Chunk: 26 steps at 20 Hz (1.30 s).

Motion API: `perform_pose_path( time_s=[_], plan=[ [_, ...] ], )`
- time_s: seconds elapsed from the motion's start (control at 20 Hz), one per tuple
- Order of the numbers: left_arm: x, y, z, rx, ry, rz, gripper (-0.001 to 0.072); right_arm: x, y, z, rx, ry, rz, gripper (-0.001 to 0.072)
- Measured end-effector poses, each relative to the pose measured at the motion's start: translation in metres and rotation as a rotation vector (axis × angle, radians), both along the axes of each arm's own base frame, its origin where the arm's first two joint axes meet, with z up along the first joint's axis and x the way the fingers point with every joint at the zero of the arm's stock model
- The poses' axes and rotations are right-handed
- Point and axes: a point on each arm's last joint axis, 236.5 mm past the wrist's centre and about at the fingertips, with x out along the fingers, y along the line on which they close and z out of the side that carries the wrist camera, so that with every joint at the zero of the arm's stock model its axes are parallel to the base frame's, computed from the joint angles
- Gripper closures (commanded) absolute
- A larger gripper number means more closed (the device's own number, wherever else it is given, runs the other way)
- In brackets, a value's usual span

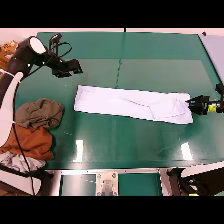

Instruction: Fold the shirts.

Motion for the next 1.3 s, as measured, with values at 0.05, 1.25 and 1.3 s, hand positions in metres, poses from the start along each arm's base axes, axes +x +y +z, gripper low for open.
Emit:
perform_pose_path(
  time_s=[0.05,1.25,1.3],
  plan=[
    [0.000,0.000,0.000,0.000,-0.001,-0.001,0.0005,0.002,-0.003,0.002,-0.005,-0.003,-0.008,0.0003],
    [0.003,-0.004,0.003,-0.020,-0.012,0.004,0.0004,-0.001,-0.034,-0.037,-0.140,0.093,0.040,-0.0001],
    [0.002,-0.004,0.003,-0.023,-0.010,0.004,0.0005,-0.001,-0.033,-0.036,-0.133,0.088,0.050,-0.0001]
  ],
)
